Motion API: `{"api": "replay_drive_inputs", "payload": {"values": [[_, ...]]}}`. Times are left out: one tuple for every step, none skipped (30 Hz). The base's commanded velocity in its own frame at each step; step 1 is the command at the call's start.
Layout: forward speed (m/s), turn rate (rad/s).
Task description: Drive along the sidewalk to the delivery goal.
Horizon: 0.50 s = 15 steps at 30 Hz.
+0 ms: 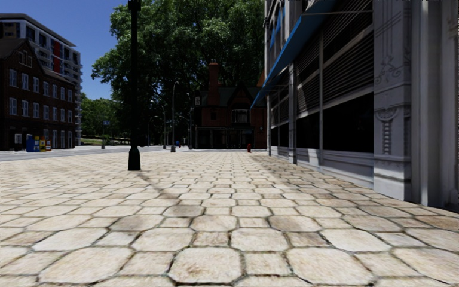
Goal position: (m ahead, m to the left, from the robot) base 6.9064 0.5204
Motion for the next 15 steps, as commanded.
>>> {"api": "replay_drive_inputs", "payload": {"values": [[2.0, 0.0], [2.0, 0.0], [2.0, 0.0], [2.0, 0.0], [2.0, 0.0], [2.0, 0.0], [2.0, 0.02], [2.0, 0.02], [2.0, 0.06], [2.0, 0.07], [2.0, 0.07], [2.0, 0.07], [2.0, 0.07], [2.0, 0.07], [2.0, 0.07]]}}
